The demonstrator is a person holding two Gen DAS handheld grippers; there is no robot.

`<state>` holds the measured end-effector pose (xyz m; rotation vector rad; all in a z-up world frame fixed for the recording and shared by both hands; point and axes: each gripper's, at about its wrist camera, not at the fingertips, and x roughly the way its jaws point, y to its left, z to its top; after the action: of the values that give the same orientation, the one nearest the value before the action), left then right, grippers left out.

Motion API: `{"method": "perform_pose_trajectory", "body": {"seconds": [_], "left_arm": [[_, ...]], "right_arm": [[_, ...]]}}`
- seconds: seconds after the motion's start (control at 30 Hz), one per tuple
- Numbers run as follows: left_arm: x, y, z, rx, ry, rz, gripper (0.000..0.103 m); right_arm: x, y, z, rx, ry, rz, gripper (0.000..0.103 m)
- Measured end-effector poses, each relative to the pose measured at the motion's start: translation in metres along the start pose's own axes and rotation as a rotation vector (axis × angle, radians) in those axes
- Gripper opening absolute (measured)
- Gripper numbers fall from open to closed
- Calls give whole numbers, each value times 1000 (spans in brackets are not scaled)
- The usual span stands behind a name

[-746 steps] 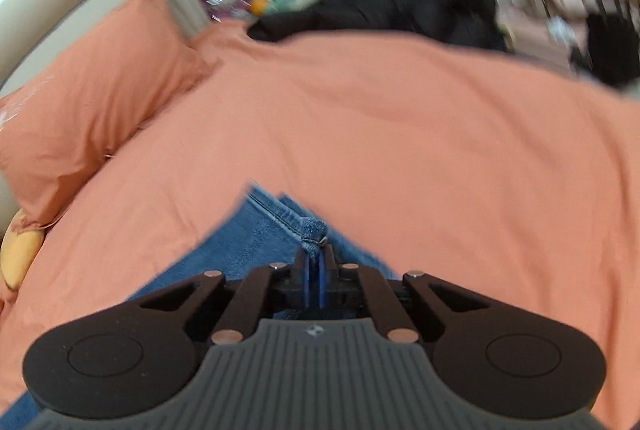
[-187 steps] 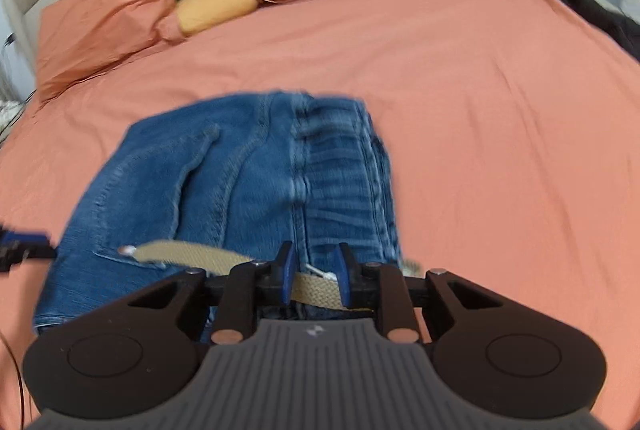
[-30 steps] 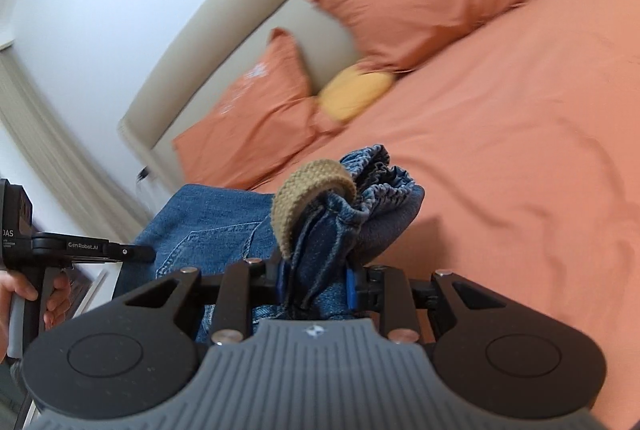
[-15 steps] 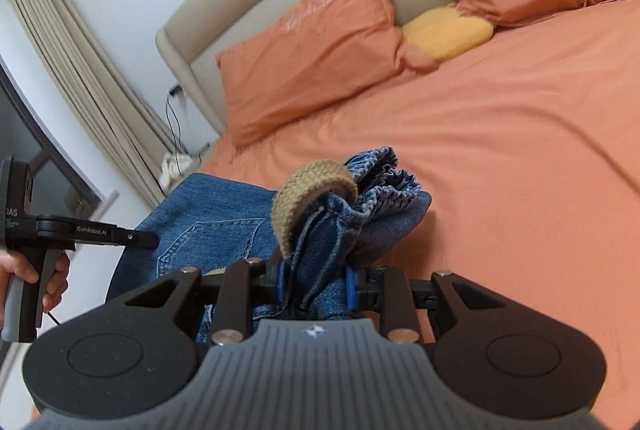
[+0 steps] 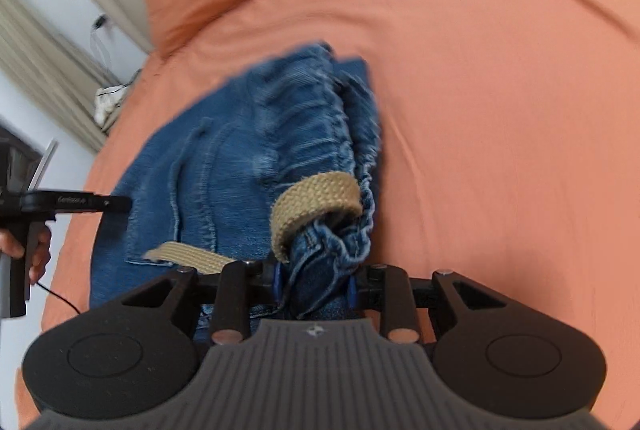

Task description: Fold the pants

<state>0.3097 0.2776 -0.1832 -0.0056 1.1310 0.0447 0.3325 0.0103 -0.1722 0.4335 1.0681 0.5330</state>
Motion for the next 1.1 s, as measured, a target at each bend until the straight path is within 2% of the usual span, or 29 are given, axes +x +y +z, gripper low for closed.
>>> {"method": "perform_pose_trajectory", "body": {"seconds": [0.07, 0.17, 0.27, 0.33, 0.47, 0.53, 0.63, 0.67, 0.7, 0.77, 0.9, 1.0, 1.1], "left_arm": [[10, -3, -2, 34, 21, 12, 9], [23, -8, -2, 66, 49, 36, 9], [28, -11, -2, 63, 60, 49, 9], [26, -11, -2, 61, 59, 53, 11], [8, -10, -3, 66, 30, 87, 25], [-9, -8, -4, 65, 11, 80, 26], [-38, -2, 0, 81, -36, 38, 44], [-47, -1, 3, 87, -50, 40, 48], [-55, -1, 7, 97, -63, 40, 48], [-67, -2, 20, 108, -84, 41, 48], [-73, -15, 34, 104, -119, 9, 48], [-56, -20, 39, 69, -134, -25, 48], [-28, -21, 41, 35, -140, -23, 48]], "right_arm": [[6, -4, 1, 28, 5, 5, 27], [8, 3, 4, -9, 12, -10, 30], [3, 9, 6, -41, 10, -11, 36], [-1, 11, 6, -68, -2, -18, 43], [-16, 17, 9, -161, -13, -49, 56], [-31, 18, 12, -227, -30, -78, 57], [-43, 22, 24, -336, -60, -130, 57], [-45, 24, 29, -375, -68, -150, 55], [-46, 28, 35, -411, -78, -174, 45], [-42, 37, 47, -483, -93, -207, 31], [-24, 58, 72, -589, -108, -236, 17], [-3, 68, 91, -589, -99, -213, 16], [22, 70, 106, -557, -77, -199, 17]]}}
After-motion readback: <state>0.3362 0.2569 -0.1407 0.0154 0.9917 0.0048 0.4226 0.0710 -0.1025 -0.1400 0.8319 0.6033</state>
